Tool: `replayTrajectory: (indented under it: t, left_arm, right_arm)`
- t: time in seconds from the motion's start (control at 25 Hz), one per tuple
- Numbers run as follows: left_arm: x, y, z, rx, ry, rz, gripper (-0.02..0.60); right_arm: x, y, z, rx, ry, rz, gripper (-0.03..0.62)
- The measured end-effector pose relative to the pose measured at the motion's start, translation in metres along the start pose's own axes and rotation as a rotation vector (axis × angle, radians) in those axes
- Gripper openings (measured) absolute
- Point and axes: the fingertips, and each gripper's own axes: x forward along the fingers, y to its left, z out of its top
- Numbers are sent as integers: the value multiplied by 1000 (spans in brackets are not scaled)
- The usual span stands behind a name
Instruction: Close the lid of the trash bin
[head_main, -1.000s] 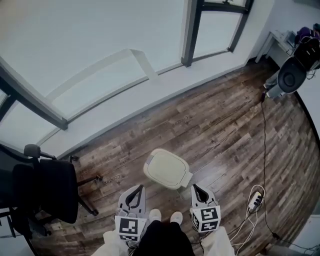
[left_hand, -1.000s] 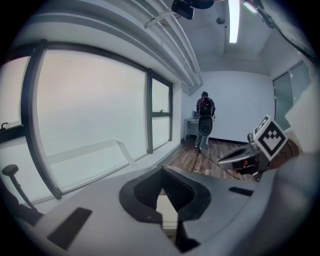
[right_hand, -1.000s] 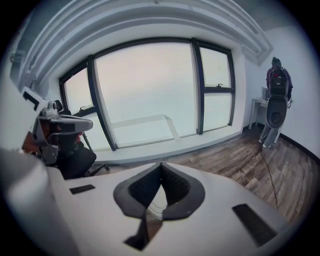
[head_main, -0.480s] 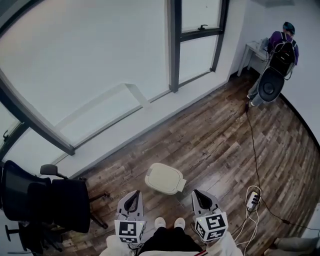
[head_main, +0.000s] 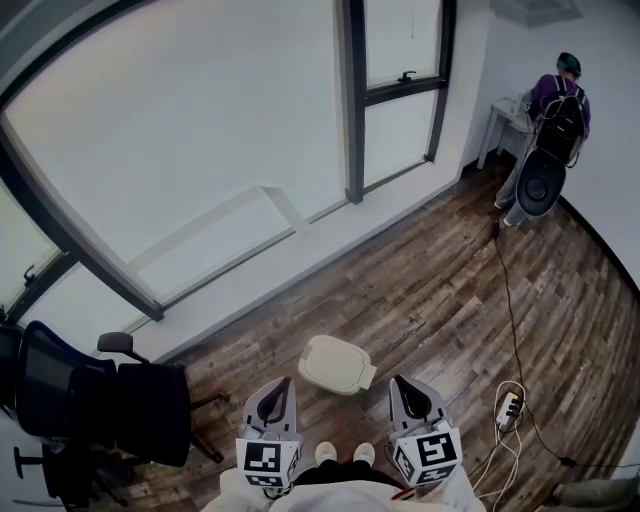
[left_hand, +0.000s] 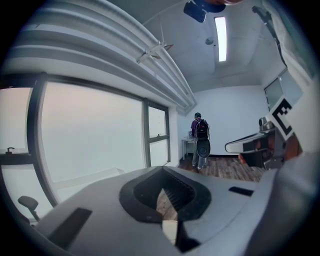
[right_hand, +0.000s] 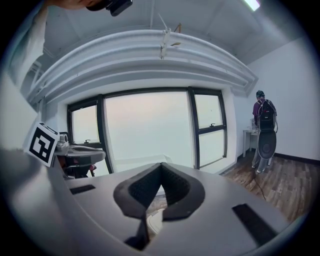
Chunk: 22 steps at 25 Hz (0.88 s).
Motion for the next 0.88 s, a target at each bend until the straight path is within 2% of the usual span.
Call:
replayTrajectory:
  t: [0.28,0.88]
  left_arm:
    - [7,6,14,2,-21,11,8]
    - [17,20,8,24,-44,10,6]
  right_arm:
    - [6,-4,8,5,-10,-6,23]
    - [20,-1,3,8,1,-19,23]
